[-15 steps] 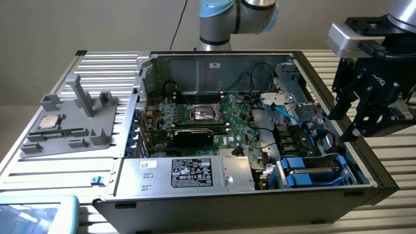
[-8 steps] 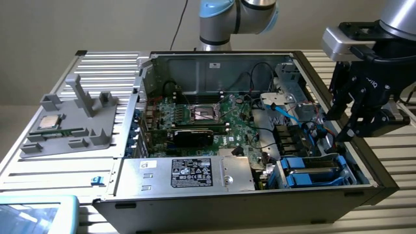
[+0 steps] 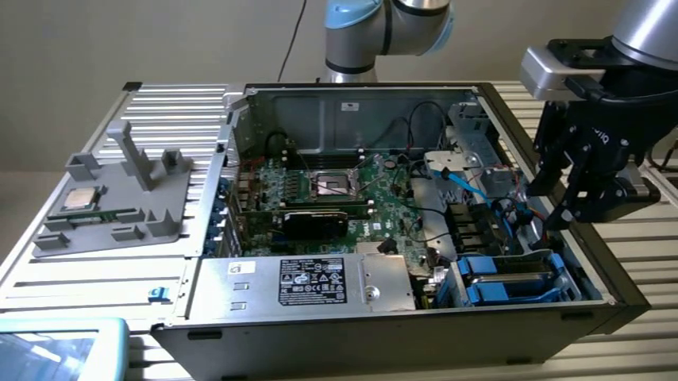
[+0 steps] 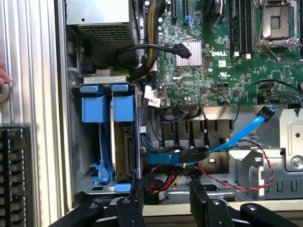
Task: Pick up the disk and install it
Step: 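Insert the first disk wire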
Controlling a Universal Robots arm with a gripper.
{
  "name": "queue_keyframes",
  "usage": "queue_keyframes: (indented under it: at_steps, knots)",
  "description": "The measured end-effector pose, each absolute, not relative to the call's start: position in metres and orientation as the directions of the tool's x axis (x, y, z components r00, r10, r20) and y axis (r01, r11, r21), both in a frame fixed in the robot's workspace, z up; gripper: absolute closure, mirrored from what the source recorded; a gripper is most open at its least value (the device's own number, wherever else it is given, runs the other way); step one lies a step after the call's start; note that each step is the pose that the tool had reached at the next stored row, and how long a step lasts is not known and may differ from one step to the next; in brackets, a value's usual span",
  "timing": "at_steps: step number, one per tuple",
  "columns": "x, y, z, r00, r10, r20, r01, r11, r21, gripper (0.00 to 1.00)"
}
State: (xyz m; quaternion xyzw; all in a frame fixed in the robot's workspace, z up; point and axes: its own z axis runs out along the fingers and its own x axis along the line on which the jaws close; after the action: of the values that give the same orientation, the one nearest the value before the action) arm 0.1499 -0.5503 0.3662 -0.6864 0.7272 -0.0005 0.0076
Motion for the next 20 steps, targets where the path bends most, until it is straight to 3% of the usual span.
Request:
queue_keyframes:
  at_steps: [20]
  knots:
    - [0.136,-0.545,0.352,-0.162,-0.987,-0.013,-0.987,0.162,-0.011,0.48]
